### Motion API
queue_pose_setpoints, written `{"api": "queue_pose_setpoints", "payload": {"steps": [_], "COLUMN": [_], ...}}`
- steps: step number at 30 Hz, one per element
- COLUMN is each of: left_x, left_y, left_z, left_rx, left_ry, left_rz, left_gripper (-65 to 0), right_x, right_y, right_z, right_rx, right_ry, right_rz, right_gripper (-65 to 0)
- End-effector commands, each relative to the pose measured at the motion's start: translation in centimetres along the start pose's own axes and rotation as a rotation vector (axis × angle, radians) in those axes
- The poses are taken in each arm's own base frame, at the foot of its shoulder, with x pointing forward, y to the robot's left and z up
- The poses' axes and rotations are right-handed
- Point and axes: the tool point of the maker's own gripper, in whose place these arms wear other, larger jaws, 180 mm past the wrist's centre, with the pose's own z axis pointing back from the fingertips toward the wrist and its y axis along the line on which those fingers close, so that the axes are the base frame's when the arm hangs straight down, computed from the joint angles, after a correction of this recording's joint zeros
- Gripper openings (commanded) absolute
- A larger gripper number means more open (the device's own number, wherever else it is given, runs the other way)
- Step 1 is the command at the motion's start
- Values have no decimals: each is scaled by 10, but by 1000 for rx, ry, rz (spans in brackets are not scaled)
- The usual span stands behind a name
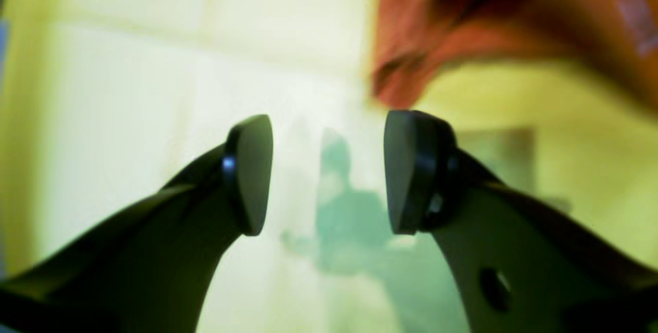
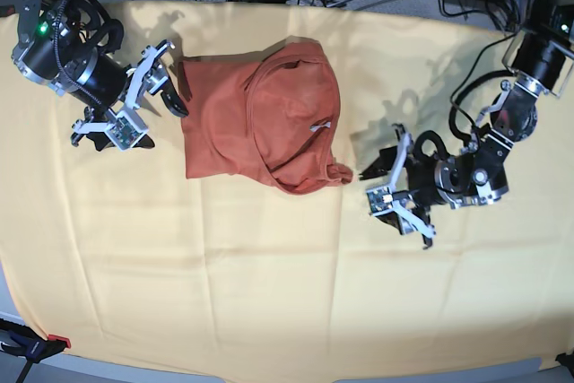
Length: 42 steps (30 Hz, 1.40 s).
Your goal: Fold the T-shirt properly
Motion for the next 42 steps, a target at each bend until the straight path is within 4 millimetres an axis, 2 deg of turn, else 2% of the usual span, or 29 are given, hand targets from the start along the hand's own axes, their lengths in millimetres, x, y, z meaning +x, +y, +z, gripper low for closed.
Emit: {"api": "queue_pose_setpoints", "payload": {"steps": [1,3,4,6,7,10,11,15,18,22,28,30,36,39,42], "left_x": [4,0,4,27,40,68,74,89,94,100,116,115,106,100,93], "left_y": [38,66,66,42,24,4,-1,-25,-44,-69,-117,-137,-189,-212,-226], "left_z": [14,24,26,28,30,37,40,43,40,35,44,43,22,14,9], "left_rx": [126,238,218,61,-37,-150,-180,-288,-357,-411,-491,-521,-566,-582,-589], "left_ry": [11,42,22,-71,-122,-228,-249,-278,-304,-326,-365,-350,-267,-230,-197], "left_rz": [27,143,188,193,167,233,246,276,319,336,289,270,130,40,-26], "left_gripper": [-315,-374,-428,-579,-650,-650,-650,-650,-650,-650,-650,-650,-650,-650,-650], "right_x": [13,14,16,23,28,46,54,70,71,61,55,50,35,30,18], "right_y": [-3,-4,-4,-4,-4,-6,-7,-16,-31,-45,-42,-39,-35,-35,-37], "right_z": [4,4,4,5,5,8,9,10,0,-34,-78,-88,-112,-117,-118], "right_rx": [-9,-13,-16,-15,-15,-18,-21,-41,-46,2,102,128,159,158,163], "right_ry": [-49,-57,-69,-107,-135,-226,-263,-315,-317,-280,-188,-158,-61,-20,17], "right_rz": [20,24,26,25,24,31,35,56,36,-27,-37,-42,-1,44,51], "right_gripper": [-237,-237,-244,-305,-369,-632,-650,-650,-650,-650,-650,-650,-650,-650,-650]}}
